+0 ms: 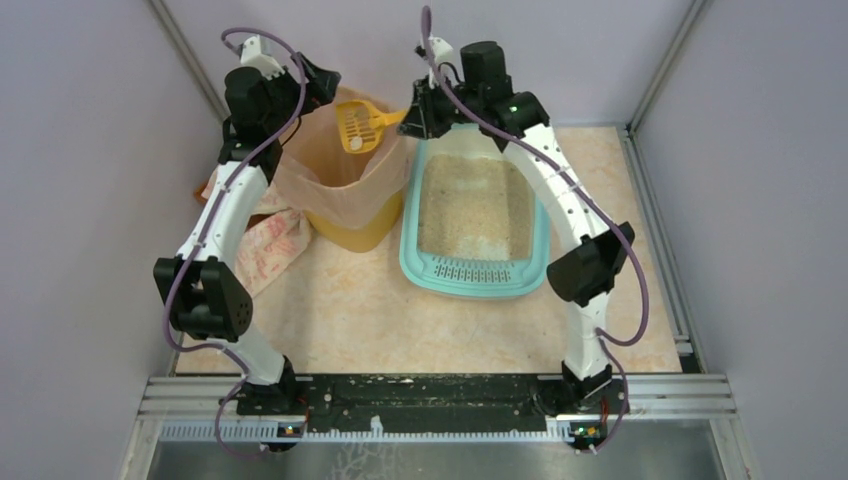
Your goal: Clean the litter box
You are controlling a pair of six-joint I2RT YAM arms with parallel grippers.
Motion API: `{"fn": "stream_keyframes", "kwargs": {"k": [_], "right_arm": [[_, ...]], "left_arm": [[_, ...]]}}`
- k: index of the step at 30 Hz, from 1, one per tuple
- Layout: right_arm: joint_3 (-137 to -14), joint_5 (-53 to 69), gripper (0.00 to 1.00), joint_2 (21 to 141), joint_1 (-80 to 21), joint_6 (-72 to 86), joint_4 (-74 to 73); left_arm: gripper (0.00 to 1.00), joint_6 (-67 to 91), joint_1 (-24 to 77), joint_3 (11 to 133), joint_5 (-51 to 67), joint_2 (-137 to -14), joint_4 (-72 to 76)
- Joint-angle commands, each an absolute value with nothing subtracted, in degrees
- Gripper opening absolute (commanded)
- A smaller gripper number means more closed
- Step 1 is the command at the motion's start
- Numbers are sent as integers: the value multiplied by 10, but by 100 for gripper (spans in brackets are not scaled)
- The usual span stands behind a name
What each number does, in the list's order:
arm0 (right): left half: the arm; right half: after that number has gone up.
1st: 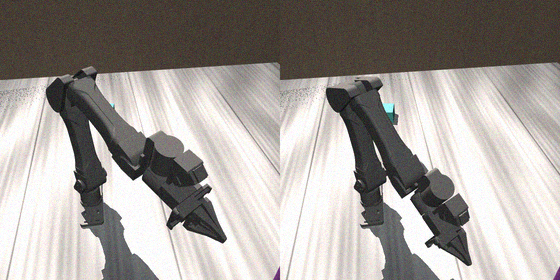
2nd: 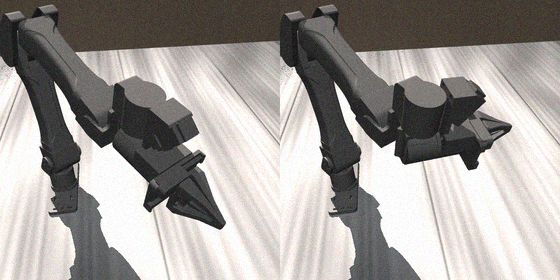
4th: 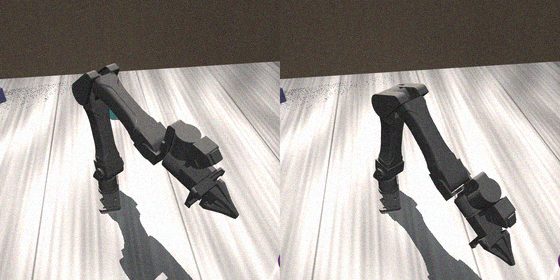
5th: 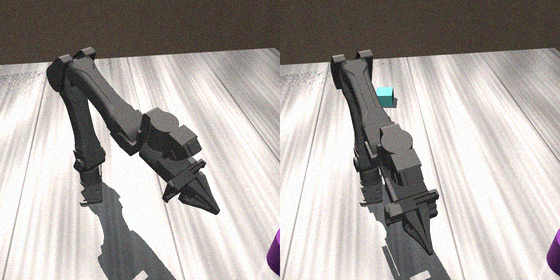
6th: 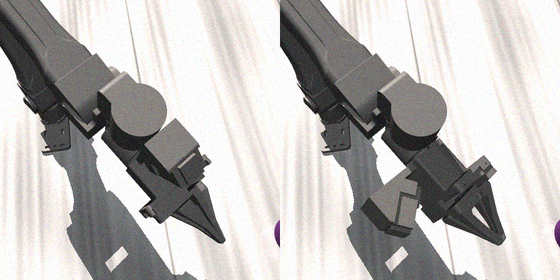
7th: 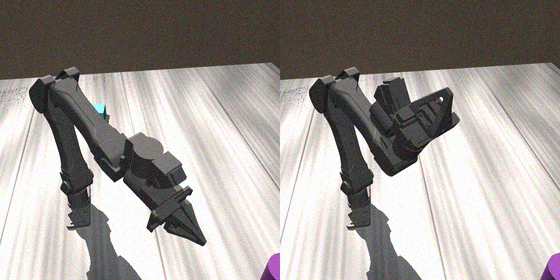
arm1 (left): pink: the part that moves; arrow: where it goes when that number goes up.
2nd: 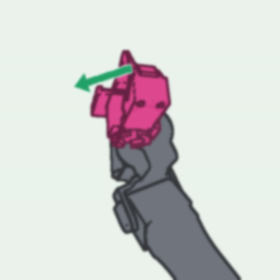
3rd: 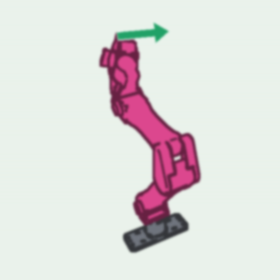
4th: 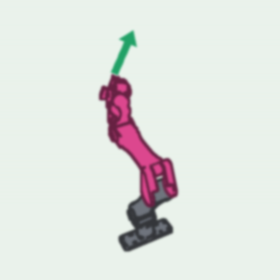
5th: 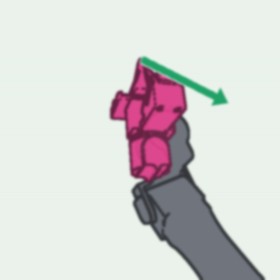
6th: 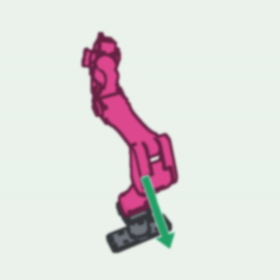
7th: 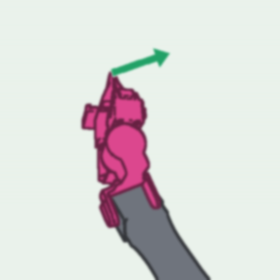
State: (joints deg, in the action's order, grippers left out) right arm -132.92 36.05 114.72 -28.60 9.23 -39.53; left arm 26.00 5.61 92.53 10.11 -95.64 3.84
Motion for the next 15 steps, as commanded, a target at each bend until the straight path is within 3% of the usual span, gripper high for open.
{"fn": "stream_keyframes", "kwargs": {"k": [1,7,15], "right_arm": [[-1329,243,0,1100,-321,-52,-412],[-1296,62,0,1068,-379,-159,-404],[-1222,-27,0,1020,-425,-212,-314]], "left_arm": [[97,252,51,925,98,-933,45],[97,255,51,921,101,-935,47],[97,262,51,916,107,-937,52]]}}
